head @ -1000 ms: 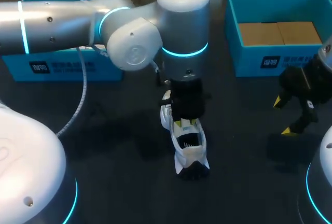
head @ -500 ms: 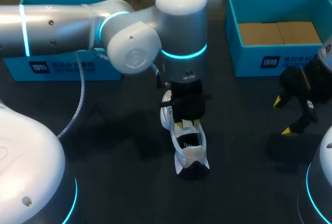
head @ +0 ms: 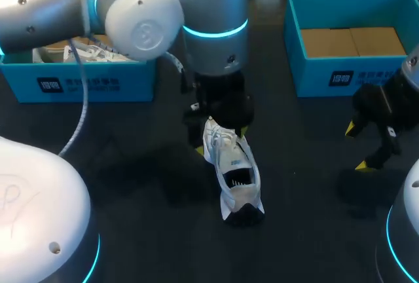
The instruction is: Take the shoe out of the shoebox, open the shoe tongue, remove and reinsert the insole, then place the shoe into the shoebox
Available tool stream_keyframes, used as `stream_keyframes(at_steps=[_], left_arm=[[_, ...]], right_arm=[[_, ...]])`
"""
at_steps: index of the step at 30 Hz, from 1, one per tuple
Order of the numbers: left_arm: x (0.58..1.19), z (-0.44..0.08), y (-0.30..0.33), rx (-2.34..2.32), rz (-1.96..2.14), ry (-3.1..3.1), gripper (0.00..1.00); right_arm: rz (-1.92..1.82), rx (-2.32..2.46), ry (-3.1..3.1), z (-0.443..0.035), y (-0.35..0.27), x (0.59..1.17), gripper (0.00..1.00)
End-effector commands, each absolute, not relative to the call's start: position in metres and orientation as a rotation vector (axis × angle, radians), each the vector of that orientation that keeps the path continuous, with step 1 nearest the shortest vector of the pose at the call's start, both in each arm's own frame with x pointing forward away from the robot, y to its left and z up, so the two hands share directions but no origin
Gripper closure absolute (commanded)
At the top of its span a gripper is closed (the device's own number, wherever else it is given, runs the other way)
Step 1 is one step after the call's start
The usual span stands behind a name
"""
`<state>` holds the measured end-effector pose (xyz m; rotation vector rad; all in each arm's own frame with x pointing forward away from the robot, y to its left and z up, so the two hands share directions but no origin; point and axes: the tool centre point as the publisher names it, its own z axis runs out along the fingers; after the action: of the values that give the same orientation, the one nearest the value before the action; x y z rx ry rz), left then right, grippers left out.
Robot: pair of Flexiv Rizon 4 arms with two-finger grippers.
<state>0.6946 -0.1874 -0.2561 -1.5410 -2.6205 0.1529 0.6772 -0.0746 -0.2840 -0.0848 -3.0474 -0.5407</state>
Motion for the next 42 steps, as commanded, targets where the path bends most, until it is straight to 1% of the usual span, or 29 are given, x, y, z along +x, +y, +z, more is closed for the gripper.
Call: stream_keyframes(at_steps=[1, 2, 6, 7, 9, 10, 19, 23, 25, 29, 42], left_arm=[[0.696, -0.256, -0.191, -1.539, 0.142, -2.616, 0.0], [0.696, -0.256, -0.191, -1.539, 0.142, -2.616, 0.0], [0.676, -0.256, -0.194, -1.143, 0.099, -2.72, 0.0], [0.669, -0.255, -0.196, -0.964, 0.075, -2.769, 0.0], [0.656, -0.255, -0.201, -0.37, -0.004, -2.873, 0.0], [0.646, -0.251, -0.195, -0.236, -0.008, -2.988, 0.0], [0.646, -0.251, -0.195, -0.236, -0.008, -2.988, 0.0], [0.636, -0.269, -0.202, 0.019, 0.097, -2.913, 0.0], [0.63, -0.278, -0.209, 0.251, 0.116, -2.927, 0.0], [0.619, -0.287, -0.215, 0.403, 0.183, -2.945, 0.0], [0.612, -0.314, -0.226, 0.577, 0.177, -2.985, 0.0]], right_arm=[[-0.537, -0.084, -3.049, -0.285, -0.074, 0.677, 0.0], [-0.537, -0.084, -3.049, -0.285, -0.074, 0.677, 0.0], [-0.537, -0.084, -3.049, -0.285, -0.074, 0.677, 0.0], [-0.537, -0.084, -3.049, -0.285, -0.074, 0.677, 0.0], [-0.537, -0.084, -3.049, -0.285, -0.074, 0.677, 0.0], [-0.537, -0.084, -3.049, -0.285, -0.074, 0.677, 0.0], [-0.537, -0.084, -3.049, -0.285, -0.074, 0.677, 0.0], [-0.537, -0.084, -3.049, -0.285, -0.074, 0.677, 0.0], [-0.537, -0.084, -3.049, -0.285, -0.074, 0.677, 0.0], [-0.537, -0.084, -3.049, -0.285, -0.074, 0.677, 0.0], [-0.537, -0.084, -3.049, -0.285, -0.074, 0.677, 0.0]])
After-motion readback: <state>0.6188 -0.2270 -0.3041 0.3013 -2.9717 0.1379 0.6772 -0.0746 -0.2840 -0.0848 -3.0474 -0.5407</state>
